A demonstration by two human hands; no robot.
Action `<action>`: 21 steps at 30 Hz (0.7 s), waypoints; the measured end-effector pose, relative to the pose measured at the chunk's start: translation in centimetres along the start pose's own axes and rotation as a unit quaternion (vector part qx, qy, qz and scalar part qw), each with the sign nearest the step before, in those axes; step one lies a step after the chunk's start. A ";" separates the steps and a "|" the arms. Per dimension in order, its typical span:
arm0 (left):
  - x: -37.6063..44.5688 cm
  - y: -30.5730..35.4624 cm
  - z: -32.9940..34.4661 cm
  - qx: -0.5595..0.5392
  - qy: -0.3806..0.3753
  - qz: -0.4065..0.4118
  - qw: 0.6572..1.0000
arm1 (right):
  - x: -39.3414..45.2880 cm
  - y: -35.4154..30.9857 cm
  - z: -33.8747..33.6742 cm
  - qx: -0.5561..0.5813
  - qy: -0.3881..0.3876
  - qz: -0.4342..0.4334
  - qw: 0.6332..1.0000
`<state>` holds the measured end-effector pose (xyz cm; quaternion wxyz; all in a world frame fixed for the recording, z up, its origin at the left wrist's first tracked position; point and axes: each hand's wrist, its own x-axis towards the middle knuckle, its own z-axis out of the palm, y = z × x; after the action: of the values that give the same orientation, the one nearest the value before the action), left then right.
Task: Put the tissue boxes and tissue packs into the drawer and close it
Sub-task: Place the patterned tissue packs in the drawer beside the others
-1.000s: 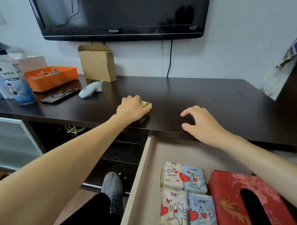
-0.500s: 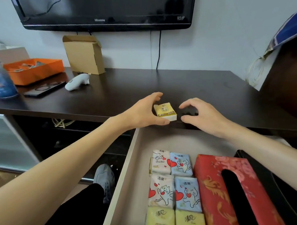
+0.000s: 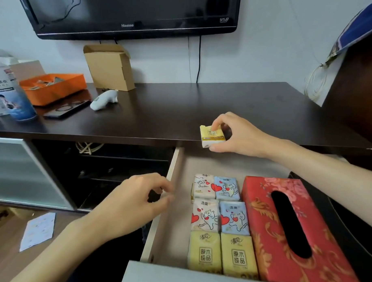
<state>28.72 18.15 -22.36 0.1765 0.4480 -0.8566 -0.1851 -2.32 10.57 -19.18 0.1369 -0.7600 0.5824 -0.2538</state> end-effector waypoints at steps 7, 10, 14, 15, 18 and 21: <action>5.9 1.5 2.6 -0.040 -0.029 0.034 0.998 | -8.2 -0.2 0.5 -0.067 -0.017 0.000 0.998; 9.4 2.3 4.8 0.020 -0.060 -0.006 0.998 | -8.2 0.9 1.6 -0.075 -0.063 0.063 0.993; 12.1 2.9 6.7 0.079 -0.126 -0.096 0.984 | -7.7 2.1 2.6 -0.051 -0.124 0.108 0.985; 12.5 2.9 7.0 0.084 -0.134 -0.104 0.982 | -7.6 2.3 2.8 -0.033 -0.116 0.111 0.986; 13.2 2.6 7.8 0.082 -0.131 -0.103 0.983 | -7.1 2.6 3.0 -0.030 -0.121 0.124 0.984; 13.4 2.3 8.1 0.062 -0.127 -0.103 0.985 | -6.5 2.7 3.0 -0.039 -0.142 0.127 0.981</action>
<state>16.15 9.51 -26.52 0.0180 0.5163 -0.8314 -0.2047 -4.14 15.70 -24.49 0.2192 -0.7131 0.6582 -0.1012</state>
